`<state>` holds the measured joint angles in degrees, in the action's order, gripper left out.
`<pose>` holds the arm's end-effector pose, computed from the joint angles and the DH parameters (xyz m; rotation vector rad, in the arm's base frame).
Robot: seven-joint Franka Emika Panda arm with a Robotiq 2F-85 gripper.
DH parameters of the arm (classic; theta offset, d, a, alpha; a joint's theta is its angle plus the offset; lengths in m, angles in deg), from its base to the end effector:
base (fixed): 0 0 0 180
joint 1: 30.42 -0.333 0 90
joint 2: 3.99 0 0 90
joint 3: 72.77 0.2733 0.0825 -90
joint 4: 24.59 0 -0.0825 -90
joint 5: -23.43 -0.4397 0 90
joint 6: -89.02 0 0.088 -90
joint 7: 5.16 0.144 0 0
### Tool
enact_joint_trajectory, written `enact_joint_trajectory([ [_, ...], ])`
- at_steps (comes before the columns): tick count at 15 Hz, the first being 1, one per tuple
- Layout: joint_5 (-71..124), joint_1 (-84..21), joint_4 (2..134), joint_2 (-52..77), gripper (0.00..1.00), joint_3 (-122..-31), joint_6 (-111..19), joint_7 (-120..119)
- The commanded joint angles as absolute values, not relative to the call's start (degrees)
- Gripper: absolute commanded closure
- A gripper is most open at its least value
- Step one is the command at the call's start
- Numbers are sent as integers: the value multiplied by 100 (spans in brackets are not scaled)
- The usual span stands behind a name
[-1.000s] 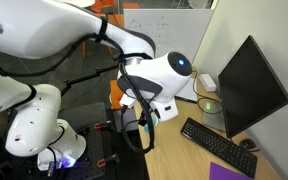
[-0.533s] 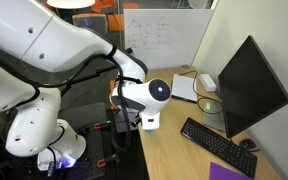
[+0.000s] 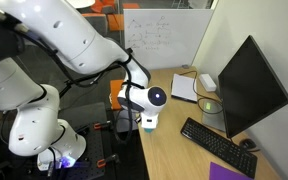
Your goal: Remove the yellow marker from the blue cup
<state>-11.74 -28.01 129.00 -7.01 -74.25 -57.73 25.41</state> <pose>0.4342 -0.0261 0.1188 -2.3997 1.5219 0.1943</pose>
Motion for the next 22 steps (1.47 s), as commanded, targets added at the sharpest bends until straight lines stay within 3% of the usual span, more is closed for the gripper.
enact_joint_trajectory([
  [1,-1580,-2883,12549,-147,44,-7390,-5992,2577],
  [22,-1781,-2914,11220,1655,59,-7370,-5735,2861],
])
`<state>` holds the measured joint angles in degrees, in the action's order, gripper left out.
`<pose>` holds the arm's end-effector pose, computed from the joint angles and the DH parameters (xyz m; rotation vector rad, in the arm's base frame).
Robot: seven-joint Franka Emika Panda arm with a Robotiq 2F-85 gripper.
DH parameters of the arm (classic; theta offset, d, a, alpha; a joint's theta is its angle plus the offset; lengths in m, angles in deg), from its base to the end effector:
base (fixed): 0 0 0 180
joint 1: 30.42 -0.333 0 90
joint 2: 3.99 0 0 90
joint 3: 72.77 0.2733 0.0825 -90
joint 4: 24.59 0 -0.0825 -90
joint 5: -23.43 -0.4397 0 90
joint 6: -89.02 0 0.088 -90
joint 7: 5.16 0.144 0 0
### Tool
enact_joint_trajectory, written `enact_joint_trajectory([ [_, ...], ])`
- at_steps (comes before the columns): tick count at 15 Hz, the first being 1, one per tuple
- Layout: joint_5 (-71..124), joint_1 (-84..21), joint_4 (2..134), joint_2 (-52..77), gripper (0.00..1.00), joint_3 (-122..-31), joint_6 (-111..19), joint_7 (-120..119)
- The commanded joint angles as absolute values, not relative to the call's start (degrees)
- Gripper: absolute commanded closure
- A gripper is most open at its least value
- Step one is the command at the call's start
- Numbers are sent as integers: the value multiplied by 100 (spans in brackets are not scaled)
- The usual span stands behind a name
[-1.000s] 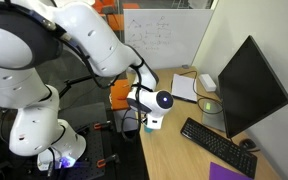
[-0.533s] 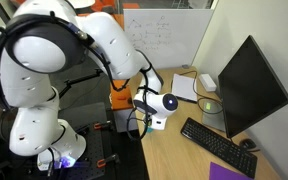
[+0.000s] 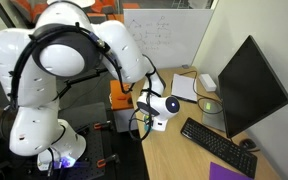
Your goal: Remove the yellow marker from the blue cup
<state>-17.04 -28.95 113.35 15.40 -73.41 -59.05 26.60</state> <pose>0.4778 -0.0175 0.0333 -2.3374 1.6434 0.3274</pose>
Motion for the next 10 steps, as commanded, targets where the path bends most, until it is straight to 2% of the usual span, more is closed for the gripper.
enact_joint_trajectory([
  [1,-1779,-2912,11218,1687,59,-7369,-5733,2856],
  [2,-1800,-2899,11213,1715,66,-7361,-5716,2836],
  [3,-1803,-2901,11205,1725,84,-7359,-5718,2831],
  [4,-1823,-2895,11200,1708,88,-7350,-5731,2806],
  [5,-1808,-2904,11205,1701,98,-7357,-5750,2816],
  [6,-1796,-2911,11211,1687,100,-7365,-5755,2834],
  [8,-1801,-2898,11220,1647,96,-7362,-5737,2800],
  [10,-1838,-2868,11250,1562,96,-7353,-5729,2745],
])
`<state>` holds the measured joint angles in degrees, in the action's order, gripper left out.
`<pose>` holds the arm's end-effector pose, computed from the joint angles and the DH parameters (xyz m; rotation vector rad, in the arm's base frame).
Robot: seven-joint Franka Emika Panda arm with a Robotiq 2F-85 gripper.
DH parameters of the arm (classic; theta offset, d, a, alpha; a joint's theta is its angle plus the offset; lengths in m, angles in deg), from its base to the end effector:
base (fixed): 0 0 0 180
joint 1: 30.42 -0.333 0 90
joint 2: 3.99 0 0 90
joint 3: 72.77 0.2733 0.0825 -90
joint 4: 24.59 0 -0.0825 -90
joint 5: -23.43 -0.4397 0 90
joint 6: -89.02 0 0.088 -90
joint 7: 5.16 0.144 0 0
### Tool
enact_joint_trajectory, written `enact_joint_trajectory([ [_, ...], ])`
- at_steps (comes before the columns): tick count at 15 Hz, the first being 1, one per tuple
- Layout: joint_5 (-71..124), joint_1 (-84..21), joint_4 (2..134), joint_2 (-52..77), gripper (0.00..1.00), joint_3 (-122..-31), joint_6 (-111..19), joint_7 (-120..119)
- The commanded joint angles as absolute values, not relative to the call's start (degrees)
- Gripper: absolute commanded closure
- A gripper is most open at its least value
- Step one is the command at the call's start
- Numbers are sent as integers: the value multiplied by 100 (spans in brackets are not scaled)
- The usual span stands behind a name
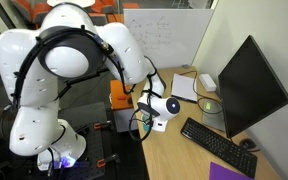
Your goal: Remove the yellow marker from the blue cup
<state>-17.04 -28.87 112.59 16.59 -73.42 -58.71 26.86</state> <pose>0.4779 -0.0176 0.0272 -2.3337 1.6524 0.3456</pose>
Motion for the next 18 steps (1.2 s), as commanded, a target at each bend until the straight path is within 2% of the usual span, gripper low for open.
enact_joint_trajectory([
  [1,-1880,-2838,11276,1486,97,-7336,-5708,2678],
  [3,-1904,-2807,11320,1327,100,-7322,-5647,2610],
  [10,-1623,-2834,11467,642,100,-7517,-5193,2723],
  [11,-1581,-2825,11464,608,74,-7538,-5106,2696],
  [13,-1590,-2799,11481,578,66,-7539,-4977,2451],
  [18,-1391,-2838,11459,781,29,-7525,-5003,2157],
])
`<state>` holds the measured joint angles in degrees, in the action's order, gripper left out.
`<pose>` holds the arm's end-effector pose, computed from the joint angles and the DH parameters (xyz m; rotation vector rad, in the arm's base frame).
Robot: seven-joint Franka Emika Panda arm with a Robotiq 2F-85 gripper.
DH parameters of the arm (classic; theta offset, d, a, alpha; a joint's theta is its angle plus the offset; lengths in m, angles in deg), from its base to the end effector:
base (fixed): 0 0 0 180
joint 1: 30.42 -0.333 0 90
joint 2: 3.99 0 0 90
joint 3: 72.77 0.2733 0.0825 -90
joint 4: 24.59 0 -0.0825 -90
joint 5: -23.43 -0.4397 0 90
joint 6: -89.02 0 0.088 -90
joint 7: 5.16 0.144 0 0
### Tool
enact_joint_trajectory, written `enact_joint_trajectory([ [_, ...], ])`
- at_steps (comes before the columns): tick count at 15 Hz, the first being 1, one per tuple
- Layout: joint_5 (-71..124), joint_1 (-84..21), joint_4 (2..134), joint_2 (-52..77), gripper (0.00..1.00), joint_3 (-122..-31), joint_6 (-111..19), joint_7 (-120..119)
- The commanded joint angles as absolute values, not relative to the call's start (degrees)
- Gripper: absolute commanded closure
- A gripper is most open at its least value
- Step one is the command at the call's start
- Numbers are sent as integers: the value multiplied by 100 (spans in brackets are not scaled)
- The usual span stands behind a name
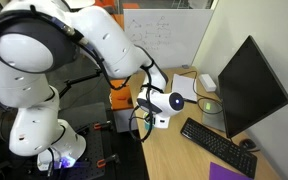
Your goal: Remove the yellow marker from the blue cup
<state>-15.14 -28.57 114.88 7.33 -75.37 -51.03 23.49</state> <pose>0.4852 -0.0239 0.0860 -2.3538 1.5094 0.3529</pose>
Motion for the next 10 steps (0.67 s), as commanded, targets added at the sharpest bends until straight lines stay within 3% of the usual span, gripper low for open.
enact_joint_trajectory([
  [1,-1366,-2854,11450,823,27,-7525,-5068,2168],
  [3,-1352,-2865,11402,926,27,-7517,-5111,2141],
  [8,-1247,-2896,11250,1219,64,-7495,-5132,2195],
  [10,-1219,-2903,11194,1306,67,-7490,-5142,2194],
])
